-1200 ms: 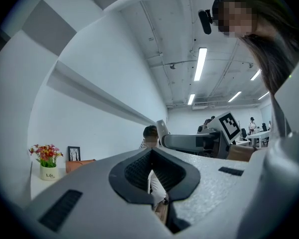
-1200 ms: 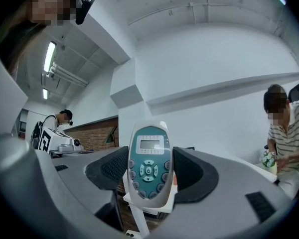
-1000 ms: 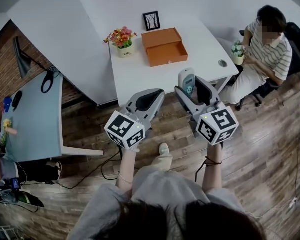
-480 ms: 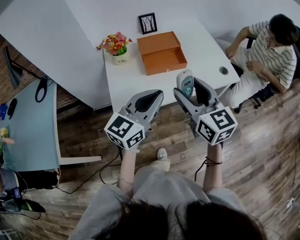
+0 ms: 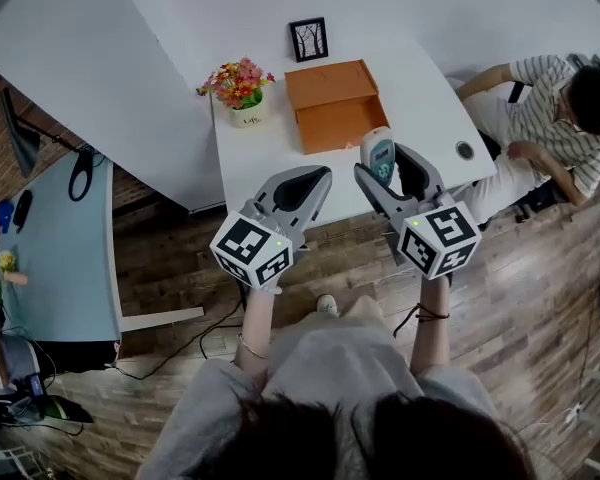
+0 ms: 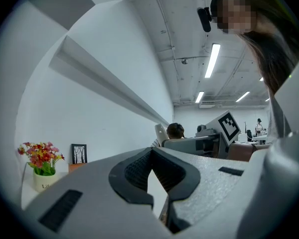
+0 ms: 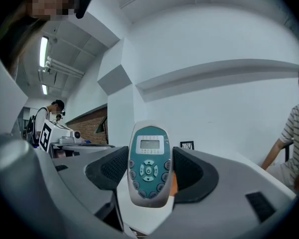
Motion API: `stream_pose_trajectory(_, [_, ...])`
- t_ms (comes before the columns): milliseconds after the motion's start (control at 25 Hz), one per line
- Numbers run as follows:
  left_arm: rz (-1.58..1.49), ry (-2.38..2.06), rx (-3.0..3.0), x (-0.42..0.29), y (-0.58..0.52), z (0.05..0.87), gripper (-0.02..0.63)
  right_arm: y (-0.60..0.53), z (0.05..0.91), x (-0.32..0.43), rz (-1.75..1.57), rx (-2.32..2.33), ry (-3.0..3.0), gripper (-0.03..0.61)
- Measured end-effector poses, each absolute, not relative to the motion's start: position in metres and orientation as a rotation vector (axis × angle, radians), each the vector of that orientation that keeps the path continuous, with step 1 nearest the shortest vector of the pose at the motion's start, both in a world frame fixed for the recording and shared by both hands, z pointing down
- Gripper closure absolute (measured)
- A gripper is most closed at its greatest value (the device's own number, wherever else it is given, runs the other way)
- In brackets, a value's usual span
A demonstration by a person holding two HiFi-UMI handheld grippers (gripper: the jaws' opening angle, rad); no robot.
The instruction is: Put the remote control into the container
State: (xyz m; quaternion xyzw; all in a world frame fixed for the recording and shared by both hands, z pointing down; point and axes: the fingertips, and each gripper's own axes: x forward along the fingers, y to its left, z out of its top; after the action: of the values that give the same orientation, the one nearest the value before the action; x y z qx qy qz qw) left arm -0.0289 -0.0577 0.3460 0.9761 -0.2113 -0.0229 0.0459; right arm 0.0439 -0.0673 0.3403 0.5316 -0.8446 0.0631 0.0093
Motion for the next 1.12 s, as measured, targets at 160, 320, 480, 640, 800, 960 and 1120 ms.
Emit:
stream_pose_trajectory(160, [-0.069, -0.659, 2.968, -0.028, -0.071, 0.348, 0.611, -0.080, 0.345, 0.045, 0.204, 1.642, -2.628, 0.301])
stream_pose_trajectory(320, [-0.056, -0.665, 2.953, -0.022, -0.083, 0.353, 0.611, -0.095, 0.347, 0.051, 0.213, 1.627, -2.635, 0.301])
stream_pose_trajectory(480, [-0.054, -0.698, 2.936, -0.019, -0.102, 0.356, 0.611, -0.117, 0.351, 0.055, 0.218, 1.590, -2.636, 0.301])
stream_pose_trajectory(640, [-0.048, -0.729, 2.918, -0.014, -0.122, 0.359, 0.611, -0.141, 0.356, 0.062, 0.230, 1.551, -2.631, 0.301])
stream_pose_trajectory(800, [-0.056, -0.766, 2.898, -0.008, -0.148, 0.362, 0.611, -0.166, 0.360, 0.066, 0.228, 1.499, -2.637, 0.301])
stream_pose_trajectory(960, [-0.059, -0.798, 2.877, 0.001, -0.171, 0.366, 0.611, -0.189, 0.370, 0.074, 0.245, 1.440, -2.642, 0.301])
stream_pose_trajectory(1120, [-0.048, -0.828, 2.851, 0.010, -0.192, 0.373, 0.611, -0.213, 0.378, 0.080, 0.264, 1.379, -2.646, 0.301])
